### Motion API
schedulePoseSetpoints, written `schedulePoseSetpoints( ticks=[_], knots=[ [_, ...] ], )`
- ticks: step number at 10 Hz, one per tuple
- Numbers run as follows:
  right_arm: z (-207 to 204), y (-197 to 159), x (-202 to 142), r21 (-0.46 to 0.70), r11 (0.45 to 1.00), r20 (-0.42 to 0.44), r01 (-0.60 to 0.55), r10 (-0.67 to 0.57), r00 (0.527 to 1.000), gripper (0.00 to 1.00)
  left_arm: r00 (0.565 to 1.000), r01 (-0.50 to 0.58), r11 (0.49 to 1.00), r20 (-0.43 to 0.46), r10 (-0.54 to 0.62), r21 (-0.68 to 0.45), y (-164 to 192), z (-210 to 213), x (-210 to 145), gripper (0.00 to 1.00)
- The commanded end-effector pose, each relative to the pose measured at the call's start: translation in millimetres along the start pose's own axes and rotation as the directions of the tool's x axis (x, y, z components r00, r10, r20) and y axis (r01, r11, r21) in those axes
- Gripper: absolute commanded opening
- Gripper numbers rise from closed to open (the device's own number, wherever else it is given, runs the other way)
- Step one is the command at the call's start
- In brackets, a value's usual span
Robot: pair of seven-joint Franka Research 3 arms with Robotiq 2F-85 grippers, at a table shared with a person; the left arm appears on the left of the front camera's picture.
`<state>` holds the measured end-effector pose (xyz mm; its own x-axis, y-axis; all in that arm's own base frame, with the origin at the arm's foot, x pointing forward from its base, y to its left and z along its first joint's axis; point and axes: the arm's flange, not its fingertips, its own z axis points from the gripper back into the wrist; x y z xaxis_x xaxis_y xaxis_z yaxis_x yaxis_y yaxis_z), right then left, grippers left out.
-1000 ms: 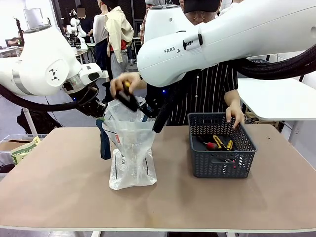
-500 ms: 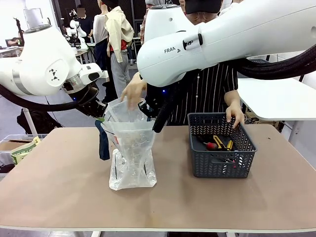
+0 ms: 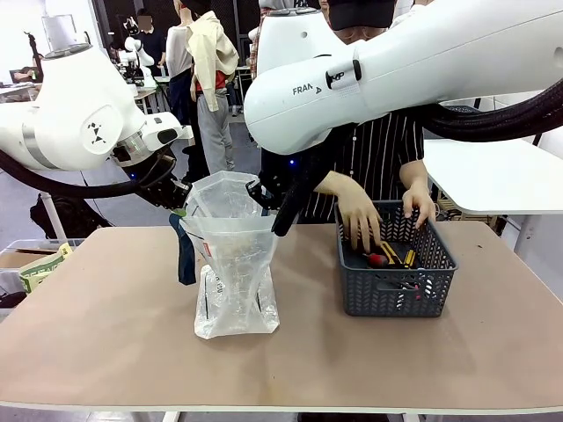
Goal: Transfer purchased items from the store into the shopping bag.
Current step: Move the Reusable shopping bag to the right side of the table.
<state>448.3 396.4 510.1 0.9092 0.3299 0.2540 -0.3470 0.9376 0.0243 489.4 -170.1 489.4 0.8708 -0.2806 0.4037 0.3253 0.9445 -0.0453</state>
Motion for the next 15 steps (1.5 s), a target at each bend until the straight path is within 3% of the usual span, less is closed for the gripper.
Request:
schedulePoseSetpoints(
  ticks=[1,15],
  knots=[
    [-0.1,-1.3,-1.6,0.002,1.000,0.001,-0.011,0.011,1.000,0.00,1.000,-0.003,1.000,0.004,0.003,0.001,1.1,1.2,-0.3,0.00],
    [-0.1,-1.3,-1.6,0.002,1.000,0.001,-0.011,0.011,1.000,0.00,1.000,-0.003,1.000,0.004,0.003,0.001,1.1,1.2,-0.3,0.00]
  ],
)
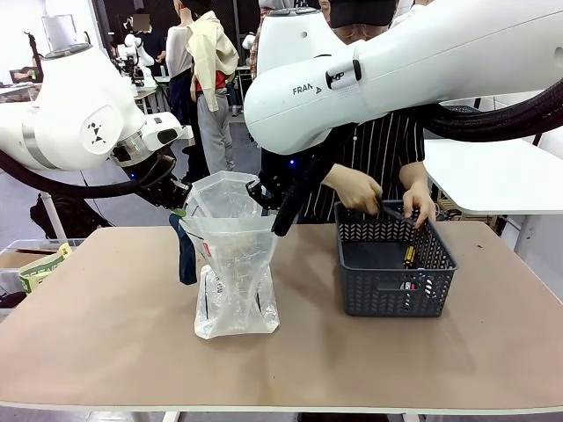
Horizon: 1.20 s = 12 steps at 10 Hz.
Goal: Transfer purchased items from the store into the shopping bag.
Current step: Move the Reusable shopping bag to the right side of the table.
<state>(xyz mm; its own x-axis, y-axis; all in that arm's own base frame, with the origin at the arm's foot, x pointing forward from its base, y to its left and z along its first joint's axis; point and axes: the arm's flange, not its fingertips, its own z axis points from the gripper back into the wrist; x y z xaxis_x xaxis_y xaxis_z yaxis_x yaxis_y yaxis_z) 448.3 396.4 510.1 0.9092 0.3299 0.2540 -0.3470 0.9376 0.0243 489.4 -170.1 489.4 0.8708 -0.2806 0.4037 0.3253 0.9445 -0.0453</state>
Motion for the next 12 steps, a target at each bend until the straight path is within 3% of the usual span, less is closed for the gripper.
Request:
schedulePoseSetpoints(
  ticks=[1,12],
  knots=[
    [-0.1,-1.3,-1.6,0.002,1.000,0.001,-0.011,0.011,1.000,0.00,1.000,-0.003,1.000,0.004,0.003,0.001,1.1,1.2,-0.3,0.00],
    [-0.1,-1.3,-1.6,0.002,1.000,0.001,-0.011,0.011,1.000,0.00,1.000,-0.003,1.000,0.004,0.003,0.001,1.1,1.2,-0.3,0.00]
  ],
)
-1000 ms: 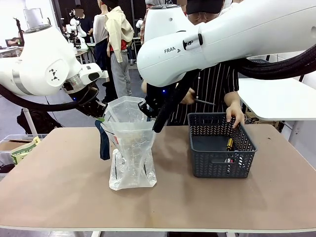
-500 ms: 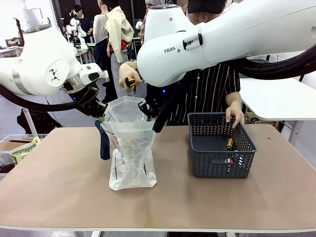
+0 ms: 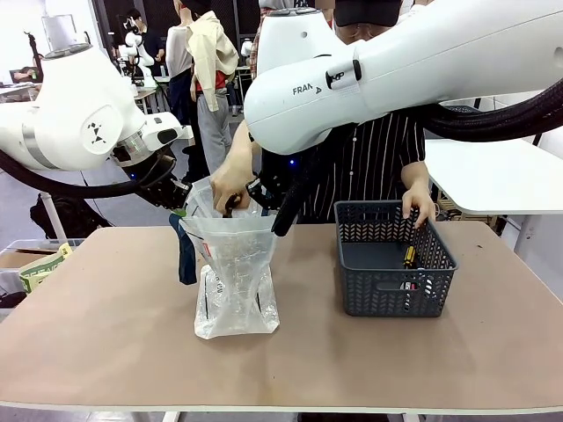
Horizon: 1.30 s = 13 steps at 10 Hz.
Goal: Transfer purchased items from the store into the shopping bag.
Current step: Move the Reusable shopping bag to the right side of the table.
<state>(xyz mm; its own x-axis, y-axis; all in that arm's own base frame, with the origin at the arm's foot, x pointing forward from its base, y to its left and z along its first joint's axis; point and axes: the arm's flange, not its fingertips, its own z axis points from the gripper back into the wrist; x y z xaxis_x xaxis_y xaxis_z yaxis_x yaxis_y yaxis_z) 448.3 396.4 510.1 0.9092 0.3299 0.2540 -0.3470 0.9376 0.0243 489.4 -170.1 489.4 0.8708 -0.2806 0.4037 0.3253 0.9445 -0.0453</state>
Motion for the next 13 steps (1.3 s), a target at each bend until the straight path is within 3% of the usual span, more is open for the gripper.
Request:
schedulePoseSetpoints(
  ticks=[1,13],
  knots=[
    [-0.1,-1.3,-1.6,0.002,1.000,0.001,-0.011,0.011,1.000,0.00,1.000,-0.003,1.000,0.004,0.003,0.001,1.1,1.2,-0.3,0.00],
    [-0.1,-1.3,-1.6,0.002,1.000,0.001,-0.011,0.011,1.000,0.00,1.000,-0.003,1.000,0.004,0.003,0.001,1.1,1.2,-0.3,0.00]
  ],
)
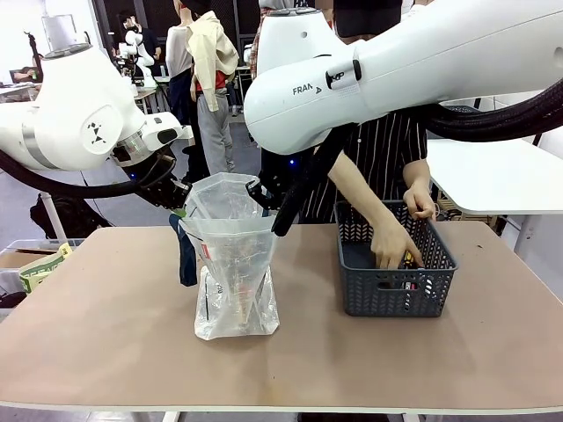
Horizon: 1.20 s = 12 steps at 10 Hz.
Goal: Transfer purchased items from the store into the shopping bag.
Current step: Move the Reusable shopping bag to the right side of the table.
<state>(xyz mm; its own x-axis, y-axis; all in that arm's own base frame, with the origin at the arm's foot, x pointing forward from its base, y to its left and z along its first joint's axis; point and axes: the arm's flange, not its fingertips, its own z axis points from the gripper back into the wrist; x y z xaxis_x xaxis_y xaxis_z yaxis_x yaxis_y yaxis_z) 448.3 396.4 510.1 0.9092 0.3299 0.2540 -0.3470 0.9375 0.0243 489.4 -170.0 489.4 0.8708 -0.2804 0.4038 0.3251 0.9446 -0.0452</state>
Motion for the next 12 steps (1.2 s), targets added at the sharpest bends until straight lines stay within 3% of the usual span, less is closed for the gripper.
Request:
schedulePoseSetpoints(
  ticks=[1,12],
  knots=[
    [-0.2,-1.4,-1.6,0.002,1.000,0.001,-0.011,0.011,1.000,0.00,1.000,-0.003,1.000,0.004,0.003,0.001,1.0,1.2,-0.3,0.00],
    [-0.2,-1.4,-1.6,0.002,1.000,0.001,-0.011,0.011,1.000,0.00,1.000,-0.003,1.000,0.004,0.003,0.001,1.0,1.2,-0.3,0.00]
  ],
)
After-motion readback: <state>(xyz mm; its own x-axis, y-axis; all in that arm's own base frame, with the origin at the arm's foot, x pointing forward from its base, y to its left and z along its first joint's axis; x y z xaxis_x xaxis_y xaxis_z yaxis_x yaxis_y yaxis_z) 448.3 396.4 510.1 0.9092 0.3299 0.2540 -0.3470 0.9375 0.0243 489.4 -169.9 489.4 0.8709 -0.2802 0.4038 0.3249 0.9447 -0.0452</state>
